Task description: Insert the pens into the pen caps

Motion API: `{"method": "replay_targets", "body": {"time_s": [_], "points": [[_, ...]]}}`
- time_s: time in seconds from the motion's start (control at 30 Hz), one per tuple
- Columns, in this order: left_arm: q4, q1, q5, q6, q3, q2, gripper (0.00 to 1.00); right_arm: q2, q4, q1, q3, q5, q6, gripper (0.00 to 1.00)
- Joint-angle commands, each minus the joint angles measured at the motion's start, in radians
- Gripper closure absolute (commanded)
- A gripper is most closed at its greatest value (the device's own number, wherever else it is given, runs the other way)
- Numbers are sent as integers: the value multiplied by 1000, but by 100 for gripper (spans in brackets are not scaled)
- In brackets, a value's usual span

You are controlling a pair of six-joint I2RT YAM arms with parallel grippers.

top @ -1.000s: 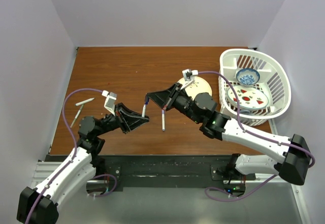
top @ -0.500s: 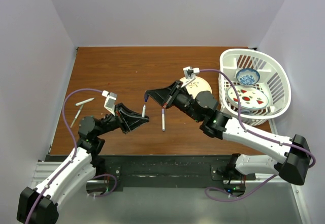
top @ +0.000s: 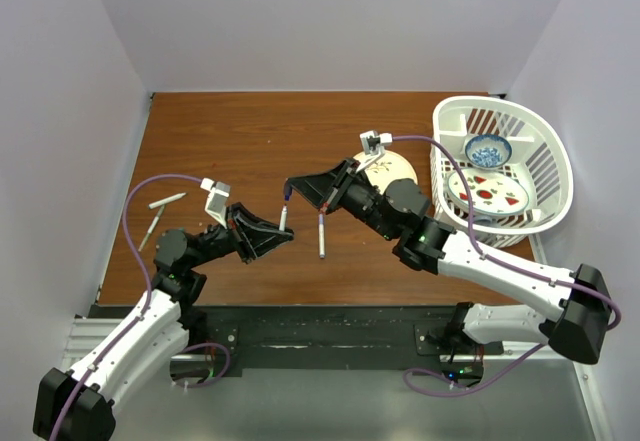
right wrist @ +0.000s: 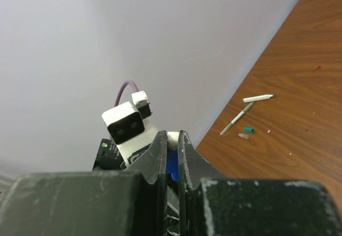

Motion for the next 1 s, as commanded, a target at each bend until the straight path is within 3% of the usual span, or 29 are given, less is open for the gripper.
{"method": "replay_targets", "body": {"time_s": [0.0,0.97], "points": [[27,-1,-5,18,-7,-9,100,-2,56,5,0,-23,-7,100],[53,-1,-12,4,-6,14,100,18,96,48,-58,-68,-1,100]]}}
